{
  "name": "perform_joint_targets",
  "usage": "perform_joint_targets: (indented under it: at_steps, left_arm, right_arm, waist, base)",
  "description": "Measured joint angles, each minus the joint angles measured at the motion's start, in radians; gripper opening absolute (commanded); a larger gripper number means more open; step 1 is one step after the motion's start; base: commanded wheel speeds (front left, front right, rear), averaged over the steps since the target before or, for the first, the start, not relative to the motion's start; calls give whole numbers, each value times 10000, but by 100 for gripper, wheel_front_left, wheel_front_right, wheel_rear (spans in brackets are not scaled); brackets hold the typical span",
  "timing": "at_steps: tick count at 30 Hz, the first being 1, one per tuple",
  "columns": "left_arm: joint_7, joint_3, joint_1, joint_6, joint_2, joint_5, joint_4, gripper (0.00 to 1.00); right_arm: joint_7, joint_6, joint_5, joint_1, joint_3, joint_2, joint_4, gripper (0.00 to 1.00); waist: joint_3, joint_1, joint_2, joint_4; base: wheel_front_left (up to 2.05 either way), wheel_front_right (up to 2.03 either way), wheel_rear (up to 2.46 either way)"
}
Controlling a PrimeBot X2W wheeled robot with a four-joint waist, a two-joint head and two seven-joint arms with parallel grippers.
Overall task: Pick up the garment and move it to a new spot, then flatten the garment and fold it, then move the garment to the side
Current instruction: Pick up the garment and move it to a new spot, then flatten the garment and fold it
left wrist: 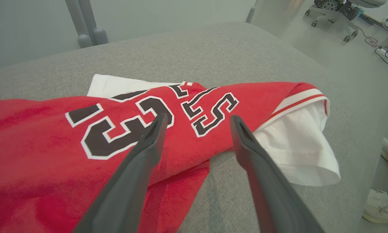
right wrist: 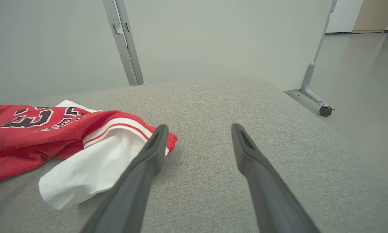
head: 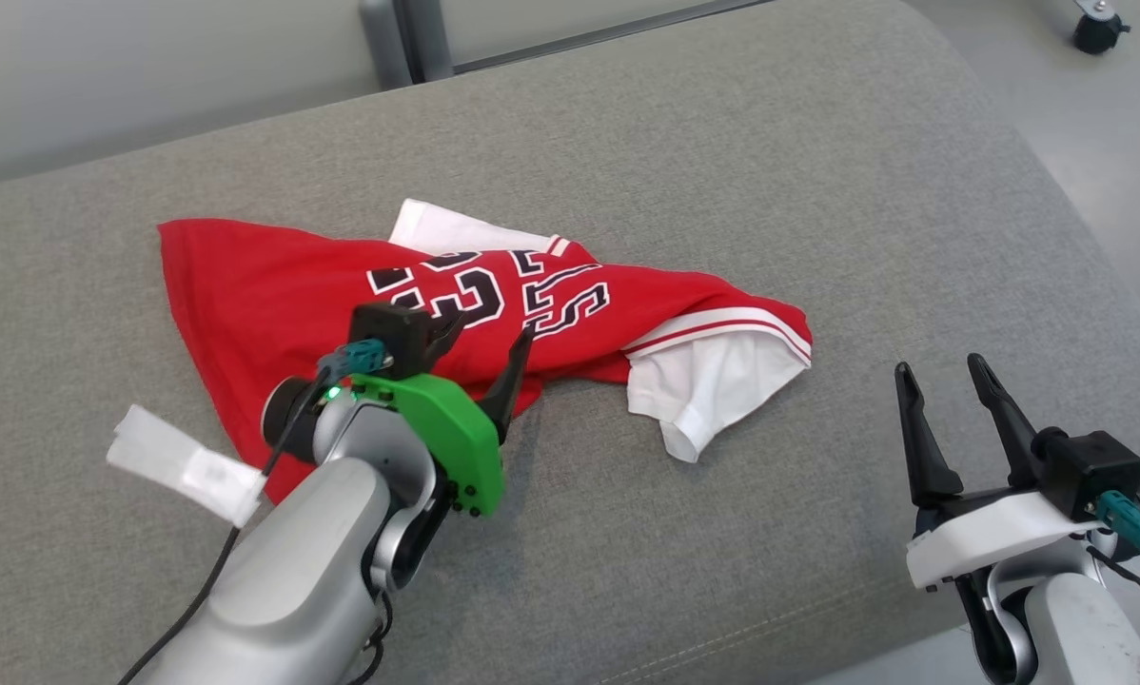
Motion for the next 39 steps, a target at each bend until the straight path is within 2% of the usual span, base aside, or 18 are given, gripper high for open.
perform_joint_targets:
  at_steps: [8, 20, 26, 39]
  left_arm:
    - [-554, 1375, 1943, 219, 663, -872, -209, 100]
    - [-1127, 2428, 3273, 261, 788, -1511, -541, 100]
    - [-1118, 2548, 4117, 263, 777, -2029, -936, 100]
    - [-675, 2477, 4498, 263, 600, -2282, -1624, 100]
  right_arm:
    - [0, 6, -12, 318, -75, 13, -132, 100]
    - [0, 92, -119, 362, 27, 12, -194, 100]
    - [0, 94, -121, 371, 35, 2, -186, 100]
    - [0, 176, -196, 470, 140, -12, -171, 100]
  waist:
    - [-184, 0, 0, 769]
    - [-184, 0, 0, 1515]
    - [-194, 0, 0, 1577]
    - [-134, 0, 0, 1715]
  base:
    - [0, 0, 0]
    - [0, 0, 0]
    - [0, 0, 0]
    - [0, 0, 0]
